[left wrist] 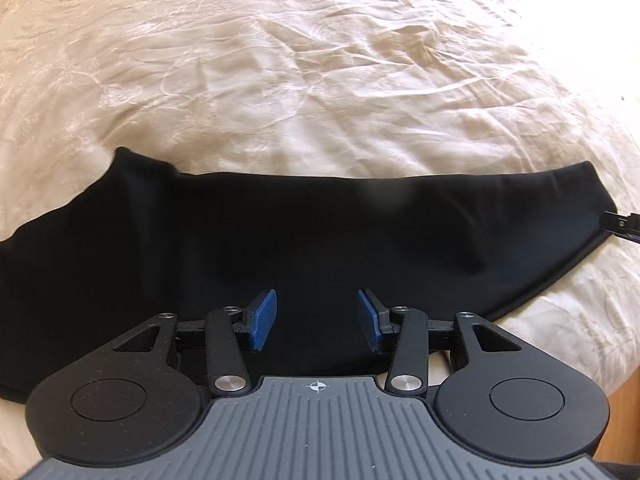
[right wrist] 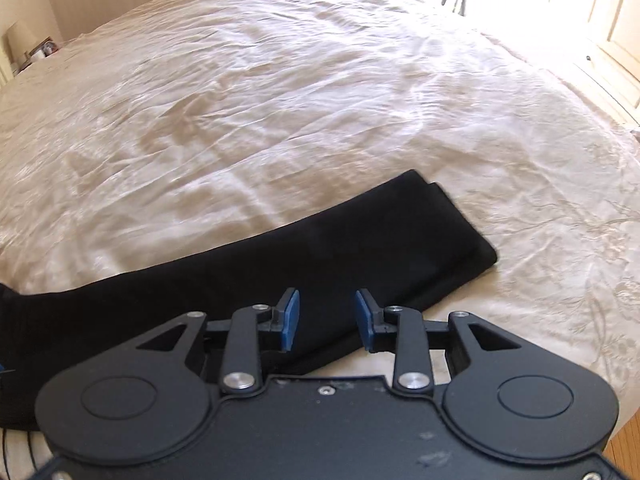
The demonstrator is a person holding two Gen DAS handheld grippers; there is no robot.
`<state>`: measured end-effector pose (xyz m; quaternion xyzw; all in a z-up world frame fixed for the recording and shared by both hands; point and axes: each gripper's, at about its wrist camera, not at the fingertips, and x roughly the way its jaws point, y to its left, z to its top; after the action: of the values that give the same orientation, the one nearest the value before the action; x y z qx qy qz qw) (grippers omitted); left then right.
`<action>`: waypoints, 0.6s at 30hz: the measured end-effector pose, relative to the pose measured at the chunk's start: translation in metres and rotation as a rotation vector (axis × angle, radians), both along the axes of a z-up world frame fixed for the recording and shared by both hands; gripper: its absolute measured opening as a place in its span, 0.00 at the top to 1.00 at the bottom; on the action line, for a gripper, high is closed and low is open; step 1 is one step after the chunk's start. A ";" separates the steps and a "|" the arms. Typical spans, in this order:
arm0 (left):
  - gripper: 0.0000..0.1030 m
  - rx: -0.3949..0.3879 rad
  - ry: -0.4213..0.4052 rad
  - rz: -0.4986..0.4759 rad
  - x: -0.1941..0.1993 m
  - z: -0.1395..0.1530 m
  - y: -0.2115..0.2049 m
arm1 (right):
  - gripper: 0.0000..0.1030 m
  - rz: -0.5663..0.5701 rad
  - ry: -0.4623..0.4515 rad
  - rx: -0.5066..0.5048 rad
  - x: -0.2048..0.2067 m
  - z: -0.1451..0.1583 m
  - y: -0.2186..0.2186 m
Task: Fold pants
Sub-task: 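Open the right tool and release the trousers onto the bedspread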
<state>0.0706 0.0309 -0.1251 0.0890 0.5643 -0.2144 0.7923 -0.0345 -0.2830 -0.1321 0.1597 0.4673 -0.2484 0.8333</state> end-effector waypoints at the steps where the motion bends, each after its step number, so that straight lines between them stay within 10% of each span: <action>1: 0.58 -0.002 -0.001 0.000 -0.001 -0.001 -0.010 | 0.67 -0.012 0.002 -0.009 -0.005 -0.001 -0.014; 18: 0.56 0.086 0.078 -0.042 -0.022 -0.044 -0.102 | 0.61 0.078 -0.003 0.024 -0.012 -0.020 -0.117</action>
<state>0.0485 -0.0712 -0.1687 0.1265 0.6014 -0.2096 0.7605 -0.0462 -0.3998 -0.1518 0.1519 0.4747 -0.2100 0.8411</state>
